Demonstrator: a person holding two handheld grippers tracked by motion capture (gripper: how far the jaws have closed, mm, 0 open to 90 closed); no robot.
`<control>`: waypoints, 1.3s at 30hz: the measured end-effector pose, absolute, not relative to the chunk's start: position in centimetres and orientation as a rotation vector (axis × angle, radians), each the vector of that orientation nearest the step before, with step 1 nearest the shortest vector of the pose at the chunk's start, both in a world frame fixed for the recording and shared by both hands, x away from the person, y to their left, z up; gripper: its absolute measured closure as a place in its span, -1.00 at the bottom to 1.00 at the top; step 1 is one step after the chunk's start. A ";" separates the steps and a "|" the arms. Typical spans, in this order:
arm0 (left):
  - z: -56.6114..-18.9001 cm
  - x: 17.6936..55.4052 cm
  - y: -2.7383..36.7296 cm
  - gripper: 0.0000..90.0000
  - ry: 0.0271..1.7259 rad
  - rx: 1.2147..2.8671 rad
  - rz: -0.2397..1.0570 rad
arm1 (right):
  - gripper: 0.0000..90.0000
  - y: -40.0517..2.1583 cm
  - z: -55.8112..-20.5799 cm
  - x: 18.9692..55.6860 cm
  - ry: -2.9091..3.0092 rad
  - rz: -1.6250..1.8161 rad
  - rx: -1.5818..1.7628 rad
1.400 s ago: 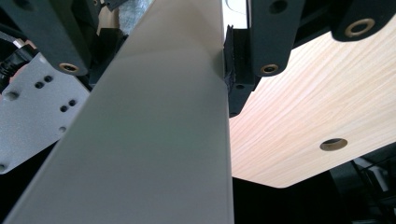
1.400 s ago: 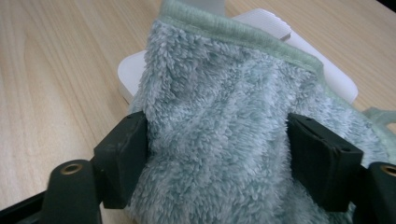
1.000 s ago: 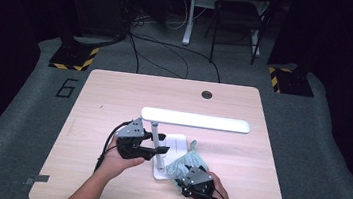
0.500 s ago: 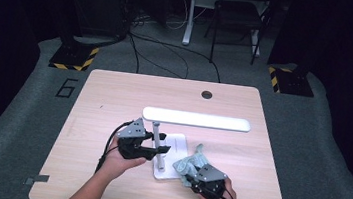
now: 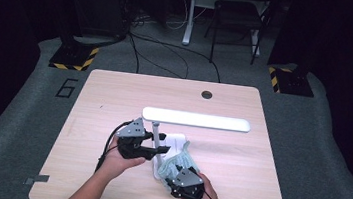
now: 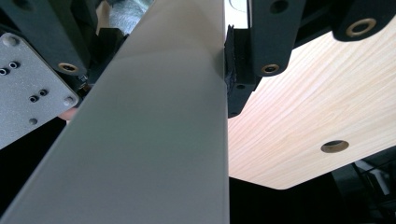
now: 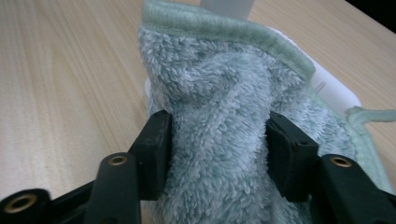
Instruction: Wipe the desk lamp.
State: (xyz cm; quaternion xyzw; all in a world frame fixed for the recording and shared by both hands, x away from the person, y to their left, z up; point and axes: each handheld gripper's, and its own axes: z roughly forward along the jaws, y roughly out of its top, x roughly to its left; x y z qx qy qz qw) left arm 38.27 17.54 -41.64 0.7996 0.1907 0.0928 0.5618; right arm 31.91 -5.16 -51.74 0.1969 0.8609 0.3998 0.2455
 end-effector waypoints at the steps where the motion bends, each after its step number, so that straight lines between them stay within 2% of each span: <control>1: -41.6 38.3 17.5 0.15 0.449 1.883 0.217 | -0.11 -4.9 -51.9 31.8 2.346 1.087 0.535; 5: -41.6 38.3 17.6 0.15 0.445 1.889 0.211 | -0.11 -4.9 -52.0 32.0 2.358 1.066 0.498; 12: -41.5 38.5 17.8 0.15 0.436 1.901 0.201 | 0.10 -6.2 -51.8 32.5 2.389 1.049 0.467; 16: -41.5 38.5 17.9 0.15 0.428 1.901 0.195 | 0.15 -7.4 -51.6 32.8 2.403 1.039 0.476; 26: -41.5 38.6 17.8 0.14 0.436 1.903 0.193 | 0.27 -11.3 -51.2 34.2 2.431 1.003 0.706; 31: -41.5 38.6 17.7 0.14 0.422 1.903 0.173 | 0.28 -12.2 -50.7 34.4 2.369 0.973 0.805; 36: -41.6 38.4 17.4 0.14 0.405 1.899 0.159 | 0.25 -12.1 -49.3 34.1 2.264 1.261 0.885; 39: -41.6 38.2 17.1 0.13 0.386 1.902 0.141 | 0.20 -10.9 -49.5 34.0 2.288 1.277 0.851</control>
